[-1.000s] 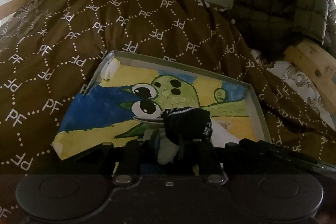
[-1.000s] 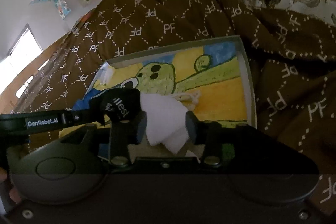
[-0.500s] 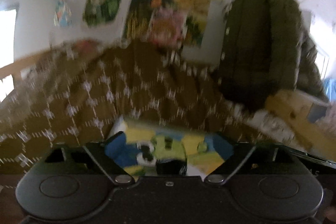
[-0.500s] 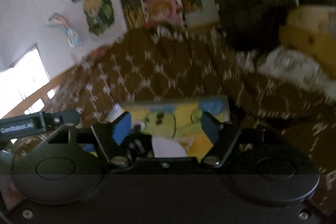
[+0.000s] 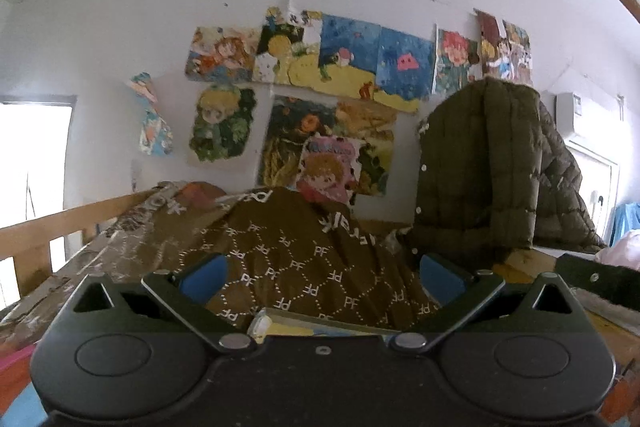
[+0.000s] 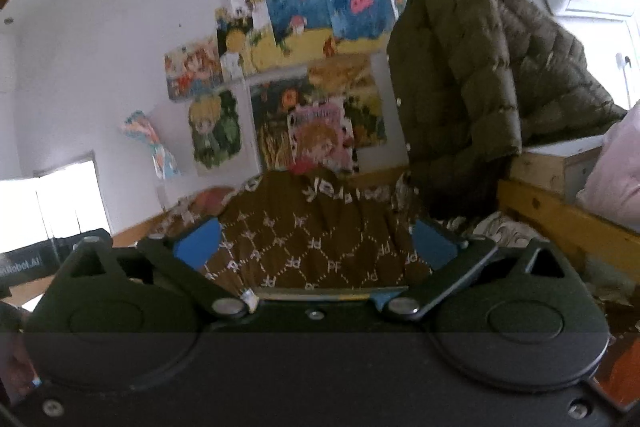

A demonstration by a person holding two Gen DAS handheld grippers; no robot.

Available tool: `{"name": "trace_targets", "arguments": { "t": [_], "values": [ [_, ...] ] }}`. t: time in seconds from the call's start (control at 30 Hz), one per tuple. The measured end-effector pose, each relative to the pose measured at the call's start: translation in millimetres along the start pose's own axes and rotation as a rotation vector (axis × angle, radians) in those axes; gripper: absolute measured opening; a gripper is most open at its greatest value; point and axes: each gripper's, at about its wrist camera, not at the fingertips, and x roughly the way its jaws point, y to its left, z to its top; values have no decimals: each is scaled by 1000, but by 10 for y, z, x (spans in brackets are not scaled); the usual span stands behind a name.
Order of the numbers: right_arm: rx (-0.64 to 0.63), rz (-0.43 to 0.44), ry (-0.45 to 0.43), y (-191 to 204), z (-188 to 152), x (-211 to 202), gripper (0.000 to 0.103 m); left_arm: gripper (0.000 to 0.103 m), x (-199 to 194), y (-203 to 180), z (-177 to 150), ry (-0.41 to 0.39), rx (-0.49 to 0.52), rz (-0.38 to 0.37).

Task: Organize soft objects
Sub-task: 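Lower both socks into the tray and open both tools, then move both tools back toward the pile of soft items, then lower both open tools toward the white socks in the pile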

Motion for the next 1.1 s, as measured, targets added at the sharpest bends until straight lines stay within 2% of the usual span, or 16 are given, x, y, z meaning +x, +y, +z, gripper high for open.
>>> {"name": "trace_targets", "arguments": {
  "t": [0.37, 0.53, 0.67, 0.8, 0.93, 1.1],
  "values": [
    [2, -45, -71, -42, -189, -922, 103, 102, -880, 197, -313, -22, 12, 41],
    [-13, -60, -29, 6, -419, -1188, 103, 102, -1169, 267, -515, 9, 48, 45],
    [-46, -70, 39, 79, -596, -1332, 103, 102, -1320, 337, -726, 74, 61, 59],
    [-36, -58, 116, 171, -753, -1417, 103, 102, -1369, 454, -983, 196, 48, 75],
    [-60, -78, 205, 262, -896, -1369, 103, 102, -1401, 606, -1225, 287, 53, 116],
    [-69, -90, 266, 346, -956, -1410, 103, 102, -1394, 793, -1427, 381, 44, 189]
  ]
}}
